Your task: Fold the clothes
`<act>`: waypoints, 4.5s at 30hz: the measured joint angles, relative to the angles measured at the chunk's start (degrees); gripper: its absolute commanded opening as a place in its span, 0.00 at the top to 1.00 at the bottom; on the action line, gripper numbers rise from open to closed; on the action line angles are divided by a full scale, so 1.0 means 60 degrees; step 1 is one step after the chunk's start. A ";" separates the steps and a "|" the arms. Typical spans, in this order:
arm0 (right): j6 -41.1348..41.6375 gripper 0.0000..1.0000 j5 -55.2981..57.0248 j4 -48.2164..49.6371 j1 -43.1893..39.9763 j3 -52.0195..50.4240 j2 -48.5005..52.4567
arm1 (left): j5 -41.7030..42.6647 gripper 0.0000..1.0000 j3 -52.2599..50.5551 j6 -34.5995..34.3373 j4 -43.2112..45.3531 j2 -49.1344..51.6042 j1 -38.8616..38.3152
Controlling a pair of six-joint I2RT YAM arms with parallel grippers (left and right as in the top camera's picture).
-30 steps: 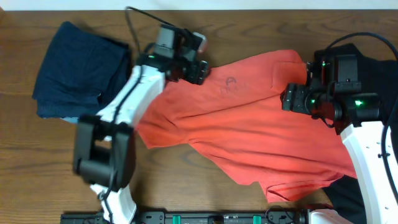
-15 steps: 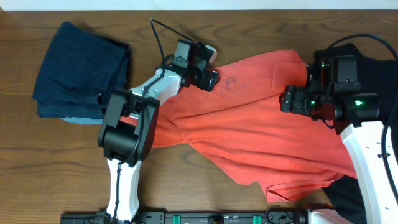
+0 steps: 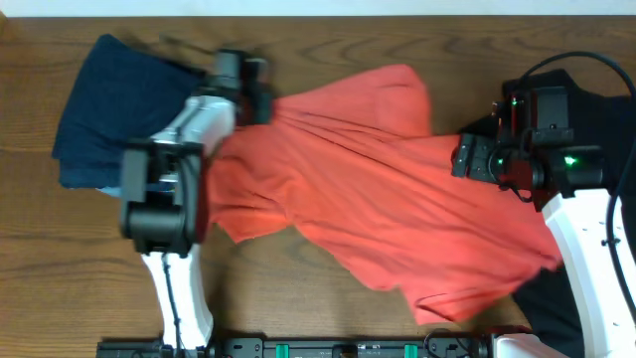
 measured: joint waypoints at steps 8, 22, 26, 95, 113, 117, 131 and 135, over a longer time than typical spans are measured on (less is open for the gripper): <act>0.0087 0.29 0.0678 0.0882 -0.1282 0.0000 0.1169 | 0.1206 0.72 -0.0310 -0.0295 -0.0430 -0.0936 0.0849; -0.0117 0.91 0.0226 0.3803 -0.2463 0.0000 0.4932 | 0.2029 0.62 -0.0317 -0.0372 -0.3610 -0.5537 0.0452; -0.0011 0.96 0.0047 0.4907 -0.2466 0.0004 0.5989 | 0.2062 0.61 -0.0317 -0.0368 -0.4470 -0.6262 0.0386; -0.2044 0.48 -0.3246 -0.0393 -0.3198 0.0958 0.3300 | -0.1377 0.76 -0.0153 0.0903 0.1096 0.0149 -0.1417; -0.0685 0.29 -0.2645 0.6098 -0.3118 -0.2998 0.3344 | 0.1315 0.44 -0.0219 -0.0331 0.0433 -0.0608 0.0827; -0.0291 0.27 -0.3053 0.7056 -0.3118 -0.3005 0.3643 | 0.1566 0.38 -0.0244 -0.0353 -0.0437 -0.2146 0.0550; 0.0437 0.83 -0.4182 1.0724 -0.3078 -0.2867 0.5683 | 0.1741 0.37 -0.0222 -0.0255 -0.4656 -0.5974 -0.0546; 0.0969 0.99 -0.4546 1.1559 -0.3078 -0.2892 0.6025 | 0.1778 0.37 -0.0222 -0.0200 -0.5268 -0.6033 -0.0900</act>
